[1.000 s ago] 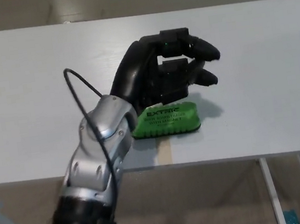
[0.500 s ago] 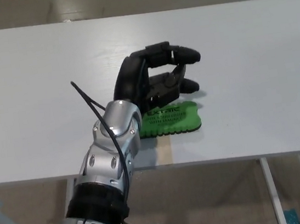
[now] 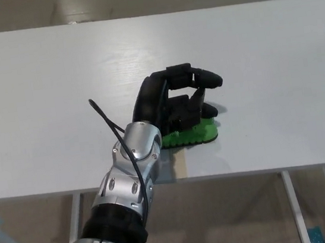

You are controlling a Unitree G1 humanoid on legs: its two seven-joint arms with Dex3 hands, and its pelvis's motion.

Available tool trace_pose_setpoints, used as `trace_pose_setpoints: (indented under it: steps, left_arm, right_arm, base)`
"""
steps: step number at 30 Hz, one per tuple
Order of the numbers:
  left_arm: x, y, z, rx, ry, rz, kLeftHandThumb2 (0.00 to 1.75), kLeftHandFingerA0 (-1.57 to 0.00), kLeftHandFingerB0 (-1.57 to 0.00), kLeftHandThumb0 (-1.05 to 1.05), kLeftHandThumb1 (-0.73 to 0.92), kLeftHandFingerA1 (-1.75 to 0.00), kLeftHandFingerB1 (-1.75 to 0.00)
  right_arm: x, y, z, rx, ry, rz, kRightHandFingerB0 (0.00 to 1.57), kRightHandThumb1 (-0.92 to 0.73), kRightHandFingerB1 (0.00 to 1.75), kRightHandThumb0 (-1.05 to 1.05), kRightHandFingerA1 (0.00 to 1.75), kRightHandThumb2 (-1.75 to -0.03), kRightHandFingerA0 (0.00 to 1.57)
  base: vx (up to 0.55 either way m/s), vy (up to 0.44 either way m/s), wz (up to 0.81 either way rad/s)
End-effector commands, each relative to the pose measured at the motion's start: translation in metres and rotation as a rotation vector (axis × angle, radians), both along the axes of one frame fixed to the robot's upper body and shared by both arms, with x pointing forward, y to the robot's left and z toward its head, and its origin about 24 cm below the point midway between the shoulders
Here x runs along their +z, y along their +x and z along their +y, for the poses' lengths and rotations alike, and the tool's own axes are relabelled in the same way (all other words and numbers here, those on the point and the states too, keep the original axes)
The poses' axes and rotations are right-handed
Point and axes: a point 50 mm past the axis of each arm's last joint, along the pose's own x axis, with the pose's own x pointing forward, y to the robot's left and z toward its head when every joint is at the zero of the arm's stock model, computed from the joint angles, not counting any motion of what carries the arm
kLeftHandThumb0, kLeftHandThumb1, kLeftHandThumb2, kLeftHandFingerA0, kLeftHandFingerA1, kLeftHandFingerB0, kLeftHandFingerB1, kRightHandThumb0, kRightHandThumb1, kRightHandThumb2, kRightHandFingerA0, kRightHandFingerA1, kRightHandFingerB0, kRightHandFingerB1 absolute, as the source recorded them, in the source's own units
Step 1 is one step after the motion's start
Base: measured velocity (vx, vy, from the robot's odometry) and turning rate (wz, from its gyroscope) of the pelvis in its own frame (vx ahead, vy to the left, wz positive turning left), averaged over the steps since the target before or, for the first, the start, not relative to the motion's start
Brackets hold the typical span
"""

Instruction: Use the left hand to press on the green eraser and wipe the desk from center to the left and then back to center.

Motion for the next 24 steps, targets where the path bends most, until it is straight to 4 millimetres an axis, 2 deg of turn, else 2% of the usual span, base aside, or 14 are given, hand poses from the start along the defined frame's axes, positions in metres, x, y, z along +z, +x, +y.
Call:
trace_pose_setpoints:
  steps: [1, 18, 24]
  left_arm:
    - [-0.010, -0.006, -0.005, 0.009, -0.003, 0.002, 0.70, -1.02, -0.98, -0.13, 0.83, -0.84, -0.82]
    - [-0.038, -0.021, -0.004, 0.062, -0.058, 0.079, 0.71, -1.04, -0.99, -0.13, 0.82, -0.86, -0.83]
    - [-0.056, -0.030, 0.000, 0.082, -0.052, 0.113, 0.71, -1.06, -1.00, -0.13, 0.82, -0.86, -0.85]
  right_arm:
    - [0.000, -0.004, 0.001, 0.005, 0.018, -0.003, 0.63, -0.79, 0.39, -0.48, 0.57, -0.64, 0.77]
    - [0.001, -0.003, 0.003, 0.018, -0.007, -0.010, 0.66, -0.80, 0.40, -0.48, 0.56, -0.64, 0.78]
    - [0.001, -0.003, 0.003, 0.024, -0.006, -0.006, 0.66, -0.81, 0.41, -0.48, 0.56, -0.64, 0.78]
  base:
    - [0.00, 0.000, 0.00]
    - [0.00, 0.000, 0.00]
    - [0.00, 0.000, 0.00]
